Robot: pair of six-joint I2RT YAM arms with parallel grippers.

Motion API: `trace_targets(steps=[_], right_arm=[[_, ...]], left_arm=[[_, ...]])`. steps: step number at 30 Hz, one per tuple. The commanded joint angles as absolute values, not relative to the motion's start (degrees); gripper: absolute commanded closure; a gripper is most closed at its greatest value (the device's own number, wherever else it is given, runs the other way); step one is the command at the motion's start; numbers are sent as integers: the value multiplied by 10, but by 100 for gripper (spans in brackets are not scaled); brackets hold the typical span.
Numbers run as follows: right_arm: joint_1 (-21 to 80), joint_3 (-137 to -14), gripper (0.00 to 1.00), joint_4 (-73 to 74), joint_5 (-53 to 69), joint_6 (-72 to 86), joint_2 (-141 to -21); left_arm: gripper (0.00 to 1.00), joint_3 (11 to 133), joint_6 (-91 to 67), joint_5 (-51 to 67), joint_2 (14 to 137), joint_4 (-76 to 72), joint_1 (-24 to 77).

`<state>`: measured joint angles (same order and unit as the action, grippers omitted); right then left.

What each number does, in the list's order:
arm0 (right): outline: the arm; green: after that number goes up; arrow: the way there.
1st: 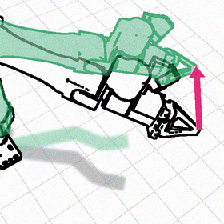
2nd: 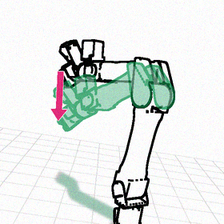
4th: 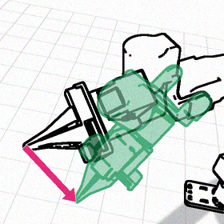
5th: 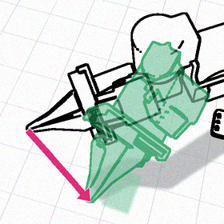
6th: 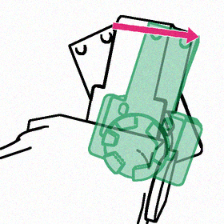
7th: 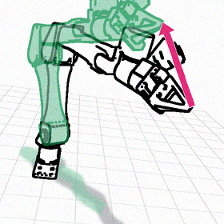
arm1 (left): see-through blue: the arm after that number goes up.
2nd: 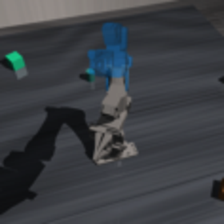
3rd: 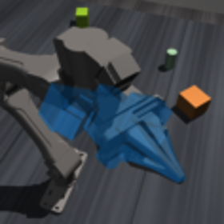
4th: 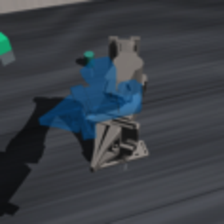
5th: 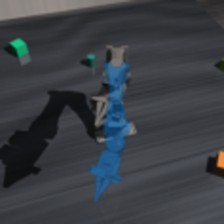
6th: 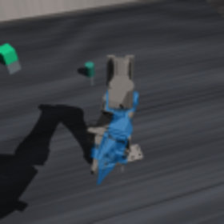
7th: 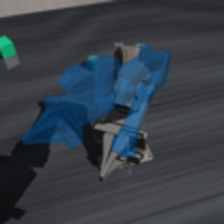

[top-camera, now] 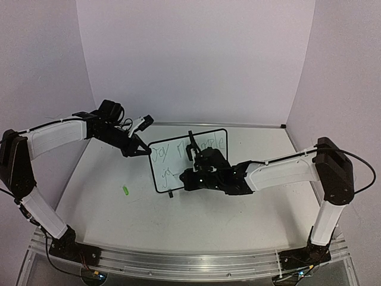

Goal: Write a sentence on the whiteboard
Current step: Write on the whiteboard with the whiteboard marker without the cap.

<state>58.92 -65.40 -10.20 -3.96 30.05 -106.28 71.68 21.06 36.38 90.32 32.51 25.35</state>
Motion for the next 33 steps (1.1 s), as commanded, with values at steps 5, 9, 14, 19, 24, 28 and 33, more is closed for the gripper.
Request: trace_targets(steps=[5,9,14,19,24,28,33], right_arm=[[586,-632,100,-134,-43,289,-1013],[586,-626,100,-144,-44,299,-998],[585,-636,100,-145,-46,301,-1005],[577,-643,100,-143,-48,309,-1016],[568,-648,100,-142,-45,306,-1026],[563,-655,100,-141,-37,303,-1035],[560,-657,100,-129,-25,303,-1042]], left_arm=[[100,720,235,313,916,349,261],[100,720,235,312,917,349,261],[100,720,235,312,919,349,261],[100,720,235,311,922,349,261],[100,720,235,311,923,349,262],[100,720,236,310,925,349,261],[100,720,236,311,925,349,261]])
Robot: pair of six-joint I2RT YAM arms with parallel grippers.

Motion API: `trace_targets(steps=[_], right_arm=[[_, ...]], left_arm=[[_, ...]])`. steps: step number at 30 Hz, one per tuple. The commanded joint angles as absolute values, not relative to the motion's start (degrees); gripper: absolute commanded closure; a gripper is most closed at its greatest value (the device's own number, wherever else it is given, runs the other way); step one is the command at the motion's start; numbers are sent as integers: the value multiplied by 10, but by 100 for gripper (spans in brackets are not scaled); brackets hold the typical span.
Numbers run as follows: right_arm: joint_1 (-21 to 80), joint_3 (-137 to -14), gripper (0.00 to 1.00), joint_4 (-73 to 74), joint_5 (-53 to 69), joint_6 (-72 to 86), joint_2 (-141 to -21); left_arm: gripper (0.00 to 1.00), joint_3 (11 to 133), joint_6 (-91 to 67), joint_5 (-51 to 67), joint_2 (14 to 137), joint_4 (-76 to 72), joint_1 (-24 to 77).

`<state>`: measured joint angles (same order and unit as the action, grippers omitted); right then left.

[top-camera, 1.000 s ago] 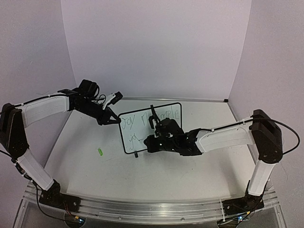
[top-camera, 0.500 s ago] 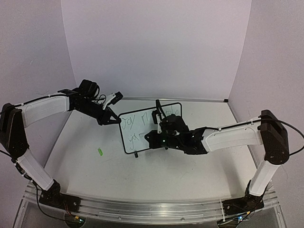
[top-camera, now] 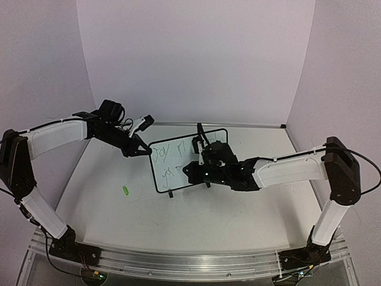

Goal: Write a sentence on the whiteboard
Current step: Write on the whiteboard with the whiteboard marker without the cap.

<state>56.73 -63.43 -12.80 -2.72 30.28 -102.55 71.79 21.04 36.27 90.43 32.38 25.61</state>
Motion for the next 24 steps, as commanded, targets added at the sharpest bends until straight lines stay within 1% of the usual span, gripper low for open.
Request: trace_targets(steps=[1,16,20,24], right_arm=[[560,-657,100,-126,-22,304,-1043],[561,-673,100,-102,23,315,-1091],[561,-663,100,-110,22,311,-1074],[561,-618,100,-158,26,310,-1029]], left_arm=[[100,721,236,311,925,349,262],[100,720,236,310,923,350,262],[100,721,235,311,922,350,262],[100,722,235,313,922,350,262]])
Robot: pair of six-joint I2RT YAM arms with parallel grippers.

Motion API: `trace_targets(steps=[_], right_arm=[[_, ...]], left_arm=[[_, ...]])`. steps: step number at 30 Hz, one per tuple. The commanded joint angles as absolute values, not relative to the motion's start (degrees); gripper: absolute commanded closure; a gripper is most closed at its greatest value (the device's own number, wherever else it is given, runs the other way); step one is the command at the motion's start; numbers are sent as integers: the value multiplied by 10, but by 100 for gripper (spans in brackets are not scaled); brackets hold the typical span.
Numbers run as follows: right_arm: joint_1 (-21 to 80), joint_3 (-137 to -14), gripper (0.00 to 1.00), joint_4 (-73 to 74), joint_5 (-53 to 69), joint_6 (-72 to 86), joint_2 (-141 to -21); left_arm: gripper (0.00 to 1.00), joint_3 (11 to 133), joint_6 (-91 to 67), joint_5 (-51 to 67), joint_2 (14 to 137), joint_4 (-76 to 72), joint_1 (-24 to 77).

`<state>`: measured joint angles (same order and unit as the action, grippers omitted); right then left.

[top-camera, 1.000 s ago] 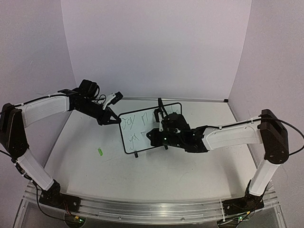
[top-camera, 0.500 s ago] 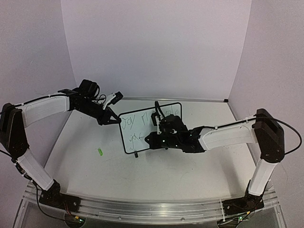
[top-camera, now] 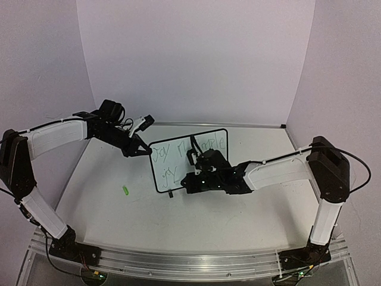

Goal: Write a sentence on the whiteboard
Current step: Write on the whiteboard with the whiteboard marker without the cap.

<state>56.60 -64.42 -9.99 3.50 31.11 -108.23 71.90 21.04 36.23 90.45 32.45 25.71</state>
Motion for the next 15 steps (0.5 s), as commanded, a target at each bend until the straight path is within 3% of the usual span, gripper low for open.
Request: trace_targets(steps=[1,15], right_arm=[[561,-609,100,-168,24,312,-1016],[542,-590,100,-184,-17,336,-986]], left_arm=[[100,722,235,312,922,350,262],[100,721,235,311,924,350,263]])
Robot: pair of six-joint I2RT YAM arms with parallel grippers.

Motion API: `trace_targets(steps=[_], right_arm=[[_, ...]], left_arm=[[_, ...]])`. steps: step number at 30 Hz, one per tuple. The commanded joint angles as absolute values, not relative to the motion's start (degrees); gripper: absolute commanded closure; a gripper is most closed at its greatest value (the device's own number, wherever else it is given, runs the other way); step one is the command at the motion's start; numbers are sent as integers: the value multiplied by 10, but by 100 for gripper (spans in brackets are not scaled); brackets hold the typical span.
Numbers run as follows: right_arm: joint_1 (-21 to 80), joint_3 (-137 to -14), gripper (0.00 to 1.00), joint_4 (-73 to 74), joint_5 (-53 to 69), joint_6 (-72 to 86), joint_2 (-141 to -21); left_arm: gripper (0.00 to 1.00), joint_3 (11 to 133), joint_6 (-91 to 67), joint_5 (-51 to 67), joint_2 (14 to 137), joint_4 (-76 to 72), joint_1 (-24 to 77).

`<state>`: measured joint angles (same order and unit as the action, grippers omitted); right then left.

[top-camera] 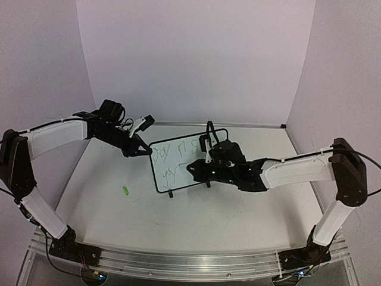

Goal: Write a sentence on the whiteboard
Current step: Write on the whiteboard with the whiteboard marker without the cap.

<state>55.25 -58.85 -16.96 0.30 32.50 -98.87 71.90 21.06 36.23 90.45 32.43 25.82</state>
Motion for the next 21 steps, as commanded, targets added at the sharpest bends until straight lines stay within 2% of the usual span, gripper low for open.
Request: trace_targets(steps=[1,21], right_arm=[[540,-593,100,-183,-17,337,-989],[532,-619,100,-165,-4,330,-1029]], left_arm=[[100,721,235,311,924,350,263],[100,721,236,308,928,350,263]])
